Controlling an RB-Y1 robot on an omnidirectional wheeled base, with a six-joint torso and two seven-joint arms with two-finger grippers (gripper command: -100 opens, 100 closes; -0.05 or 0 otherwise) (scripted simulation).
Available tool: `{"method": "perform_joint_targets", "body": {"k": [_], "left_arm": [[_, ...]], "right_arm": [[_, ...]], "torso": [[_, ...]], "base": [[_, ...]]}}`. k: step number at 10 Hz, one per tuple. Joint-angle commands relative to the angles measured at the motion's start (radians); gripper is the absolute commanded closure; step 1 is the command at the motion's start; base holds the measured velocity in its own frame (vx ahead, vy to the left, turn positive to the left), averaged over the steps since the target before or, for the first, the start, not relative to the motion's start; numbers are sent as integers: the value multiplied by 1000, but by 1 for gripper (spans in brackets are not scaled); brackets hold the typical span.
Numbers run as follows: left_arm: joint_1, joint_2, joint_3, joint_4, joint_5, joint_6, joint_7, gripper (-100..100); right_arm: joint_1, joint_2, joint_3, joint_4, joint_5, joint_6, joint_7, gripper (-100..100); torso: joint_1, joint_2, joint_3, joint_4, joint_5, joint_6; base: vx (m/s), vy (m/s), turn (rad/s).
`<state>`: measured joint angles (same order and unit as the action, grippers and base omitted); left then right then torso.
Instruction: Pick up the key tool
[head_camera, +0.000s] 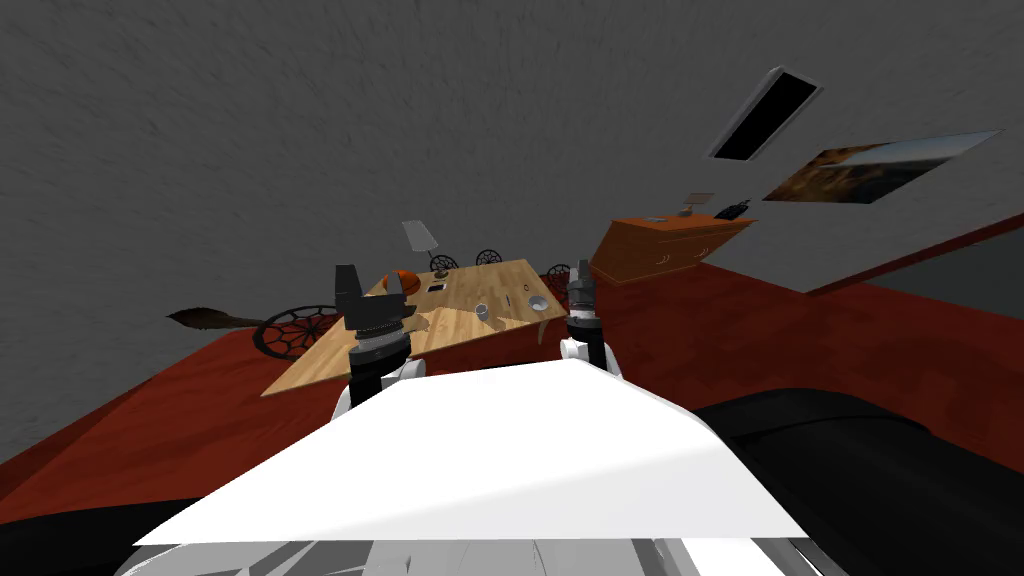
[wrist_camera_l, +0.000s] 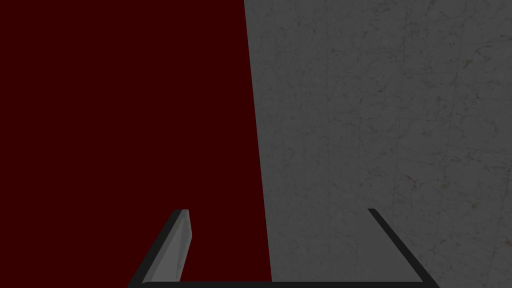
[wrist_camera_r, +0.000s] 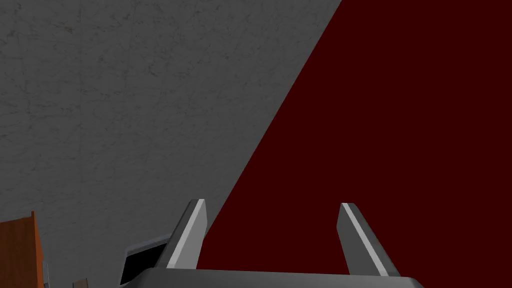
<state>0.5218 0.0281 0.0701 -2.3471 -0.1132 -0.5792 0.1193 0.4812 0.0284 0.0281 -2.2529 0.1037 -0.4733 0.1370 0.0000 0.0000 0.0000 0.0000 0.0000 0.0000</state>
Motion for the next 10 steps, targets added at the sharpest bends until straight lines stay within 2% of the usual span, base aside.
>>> {"method": "perform_joint_targets", "body": {"k": [1,3,4,6,7,8,9,10], "left_arm": [[0,0,0,0,0,0,0,0],[0,0,0,0,0,0,0,0],[0,0,0,0,0,0,0,0],[0,0,0,0,0,0,0,0],[0,0,0,0,0,0,0,0],[0,0,0,0,0,0,0,0],[0,0,0,0,0,0,0,0],[0,0,0,0,0,0,0,0]], "right_arm": [[-3,-43,1,16,8,9,-11,-100],[-8,-101,5,51,26,30,-37,-100],[-8,-114,5,51,26,30,-37,-100],[-15,-181,10,103,52,58,-74,-100],[-15,-193,10,103,52,58,-74,-100],[-19,-233,12,134,67,75,-96,-100],[-19,-234,12,134,67,75,-96,-100],[-23,-275,15,169,84,92,-120,-100]], "torso": [[0,0,0,0,0,0],[0,2,1,0,0,0],[1,2,1,0,0,0],[0,3,2,1,0,0],[0,3,2,1,0,-1],[0,3,2,1,0,0],[1,3,2,1,0,0],[0,3,2,1,0,0]], "base": [[-14,5,99],[-39,12,185],[-37,11,43],[-50,12,211],[-42,8,89],[-44,24,152],[-41,14,108],[-49,21,209]]}}
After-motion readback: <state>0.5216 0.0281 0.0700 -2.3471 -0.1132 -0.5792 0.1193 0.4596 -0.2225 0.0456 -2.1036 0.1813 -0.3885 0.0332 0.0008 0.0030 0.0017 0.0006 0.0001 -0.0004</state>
